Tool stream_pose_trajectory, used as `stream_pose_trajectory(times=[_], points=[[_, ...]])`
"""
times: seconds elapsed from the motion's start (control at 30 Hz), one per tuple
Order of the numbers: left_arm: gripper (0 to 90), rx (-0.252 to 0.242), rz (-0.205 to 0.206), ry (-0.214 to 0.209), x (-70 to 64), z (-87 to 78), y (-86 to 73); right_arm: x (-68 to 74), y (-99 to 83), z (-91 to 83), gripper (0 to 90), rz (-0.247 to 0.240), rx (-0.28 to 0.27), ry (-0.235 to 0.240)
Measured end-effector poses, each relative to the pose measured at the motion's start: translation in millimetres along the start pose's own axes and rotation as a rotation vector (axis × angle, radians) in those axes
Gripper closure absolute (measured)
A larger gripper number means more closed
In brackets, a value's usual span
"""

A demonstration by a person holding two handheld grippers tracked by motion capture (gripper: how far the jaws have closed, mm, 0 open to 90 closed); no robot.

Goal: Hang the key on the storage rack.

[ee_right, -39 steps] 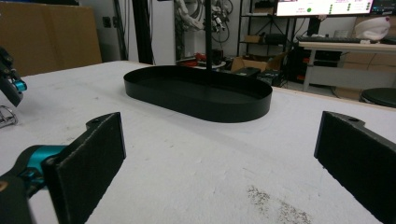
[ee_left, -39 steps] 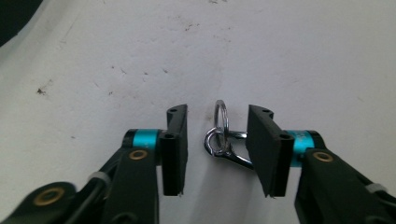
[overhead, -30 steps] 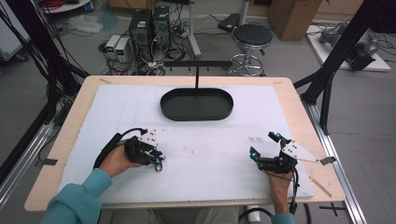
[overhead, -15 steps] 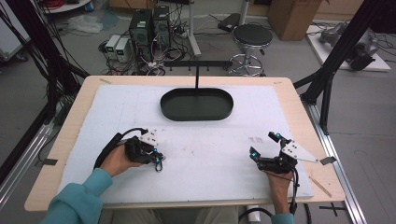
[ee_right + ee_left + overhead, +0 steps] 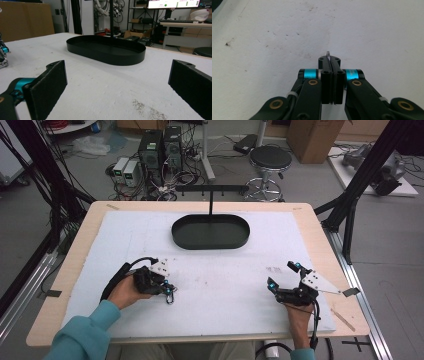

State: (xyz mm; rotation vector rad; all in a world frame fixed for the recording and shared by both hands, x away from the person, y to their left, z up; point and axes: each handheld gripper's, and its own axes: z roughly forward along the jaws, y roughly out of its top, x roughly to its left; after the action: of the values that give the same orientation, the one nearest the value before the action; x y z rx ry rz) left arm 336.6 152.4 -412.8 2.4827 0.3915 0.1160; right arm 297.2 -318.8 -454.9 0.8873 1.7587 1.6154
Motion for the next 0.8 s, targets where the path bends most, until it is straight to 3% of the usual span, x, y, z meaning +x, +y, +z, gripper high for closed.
stream_pose_trajectory(times=[0.07, 0.17, 0.47, 0.57, 0.8], points=[[88.5, -0.021, -0.032, 0.011, -0.2, -3.2, 0.4, 0.0, 0.0, 0.0, 1.3, -0.001, 0.000, 0.000], [88.6, -0.043, -0.044, 0.019, -0.3, -7.3, 1.0, 0.0, 0.0, 0.0, 1.3, 0.001, -0.001, 0.001], [88.7, -0.218, -0.143, 0.034, 4.2, -29.8, 6.8, -0.4, 0.0, 0.1, 1.2, 0.004, -0.001, 0.002], [88.7, -0.260, -0.159, 0.042, 7.0, -36.4, 10.6, -0.5, 0.0, 0.2, 1.3, 0.001, -0.001, 0.001], [88.7, -0.308, -0.157, 0.058, 16.2, -51.5, 22.6, -0.6, 0.0, -0.1, 1.3, 0.006, 0.001, 0.001]])
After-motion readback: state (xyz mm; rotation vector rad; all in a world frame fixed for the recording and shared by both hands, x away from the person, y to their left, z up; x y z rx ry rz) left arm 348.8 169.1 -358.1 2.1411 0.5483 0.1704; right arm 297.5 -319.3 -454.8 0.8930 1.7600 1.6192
